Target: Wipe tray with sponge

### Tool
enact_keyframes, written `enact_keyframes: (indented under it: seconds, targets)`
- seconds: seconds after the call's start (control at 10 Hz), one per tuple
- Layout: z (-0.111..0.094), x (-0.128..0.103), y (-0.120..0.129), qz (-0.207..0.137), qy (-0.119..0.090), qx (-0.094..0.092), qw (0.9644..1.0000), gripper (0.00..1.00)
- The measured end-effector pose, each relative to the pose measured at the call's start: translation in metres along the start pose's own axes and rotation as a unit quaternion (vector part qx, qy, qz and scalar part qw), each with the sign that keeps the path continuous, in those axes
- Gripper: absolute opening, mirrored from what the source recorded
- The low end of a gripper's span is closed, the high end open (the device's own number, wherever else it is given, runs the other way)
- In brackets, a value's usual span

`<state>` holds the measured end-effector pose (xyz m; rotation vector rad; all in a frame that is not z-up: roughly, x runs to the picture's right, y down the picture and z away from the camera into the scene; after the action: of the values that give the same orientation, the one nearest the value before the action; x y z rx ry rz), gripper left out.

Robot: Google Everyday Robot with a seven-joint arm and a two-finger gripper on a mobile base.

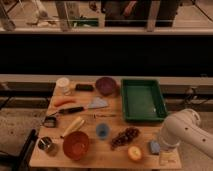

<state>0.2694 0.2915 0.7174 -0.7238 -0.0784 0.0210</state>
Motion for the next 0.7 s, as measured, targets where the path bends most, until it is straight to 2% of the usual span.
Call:
enact_keyframes:
  seconds: [0.3,0.7]
  targets:
    - [0.005,0.007,-0.006,0.0,-0.001,0.003,1.0,0.8]
    - [0.011,0.026,-0.019,0.001,-0.006,0.024,0.9997,0.8]
